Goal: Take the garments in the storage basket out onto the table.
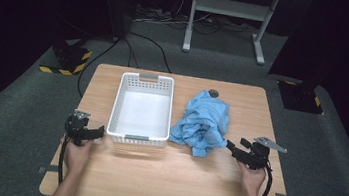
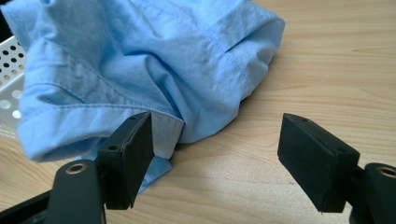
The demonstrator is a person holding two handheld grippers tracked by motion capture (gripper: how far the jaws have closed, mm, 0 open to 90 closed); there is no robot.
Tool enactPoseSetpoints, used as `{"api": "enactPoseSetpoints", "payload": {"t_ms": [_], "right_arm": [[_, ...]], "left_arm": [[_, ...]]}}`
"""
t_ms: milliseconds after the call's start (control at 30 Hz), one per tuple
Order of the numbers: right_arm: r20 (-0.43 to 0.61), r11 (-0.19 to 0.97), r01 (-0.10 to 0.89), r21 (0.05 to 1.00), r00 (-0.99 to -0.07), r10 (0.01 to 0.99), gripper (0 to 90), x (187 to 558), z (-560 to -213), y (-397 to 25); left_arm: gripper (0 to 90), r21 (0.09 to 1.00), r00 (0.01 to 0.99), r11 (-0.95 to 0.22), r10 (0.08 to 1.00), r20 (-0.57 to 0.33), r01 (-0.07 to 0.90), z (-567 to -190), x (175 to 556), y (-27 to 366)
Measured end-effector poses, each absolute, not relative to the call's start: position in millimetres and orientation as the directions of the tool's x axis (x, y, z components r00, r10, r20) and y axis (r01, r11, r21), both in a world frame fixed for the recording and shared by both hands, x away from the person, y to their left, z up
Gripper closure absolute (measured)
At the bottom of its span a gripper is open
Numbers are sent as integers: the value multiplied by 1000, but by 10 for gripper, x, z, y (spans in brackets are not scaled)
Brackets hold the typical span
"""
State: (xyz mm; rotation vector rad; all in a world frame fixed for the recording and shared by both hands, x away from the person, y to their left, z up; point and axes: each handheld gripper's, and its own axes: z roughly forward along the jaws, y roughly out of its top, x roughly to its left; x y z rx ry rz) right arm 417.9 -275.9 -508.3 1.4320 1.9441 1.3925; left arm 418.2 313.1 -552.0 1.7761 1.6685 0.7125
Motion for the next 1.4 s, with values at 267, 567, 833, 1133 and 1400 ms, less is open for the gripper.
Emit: {"api": "enactPoseSetpoints", "payload": {"t_ms": [267, 567, 833, 1133, 1400], "right_arm": [[248, 20, 536, 844, -424, 871, 268, 4204, -5139, -2724], [214, 67, 556, 829, -426, 879, 267, 4230, -5211, -2655], [187, 101, 568, 817, -427, 885, 266, 4254, -5262, -2600], [152, 144, 581, 801, -429, 890, 266, 4268, -5324, -2530], [124, 178, 587, 790, -438, 890, 266, 4277, -5363, -2468]], "left_arm": [[86, 733, 69, -36, 998, -15, 679, -5519, 4182, 3131], [87, 733, 69, -36, 998, -15, 679, -5520, 4183, 3132], [86, 733, 69, -36, 998, -15, 679, -5520, 4183, 3131], [87, 733, 69, -36, 998, -14, 679, -5519, 4183, 3131], [86, 733, 69, -36, 998, -15, 679, -5520, 4183, 3131]]}}
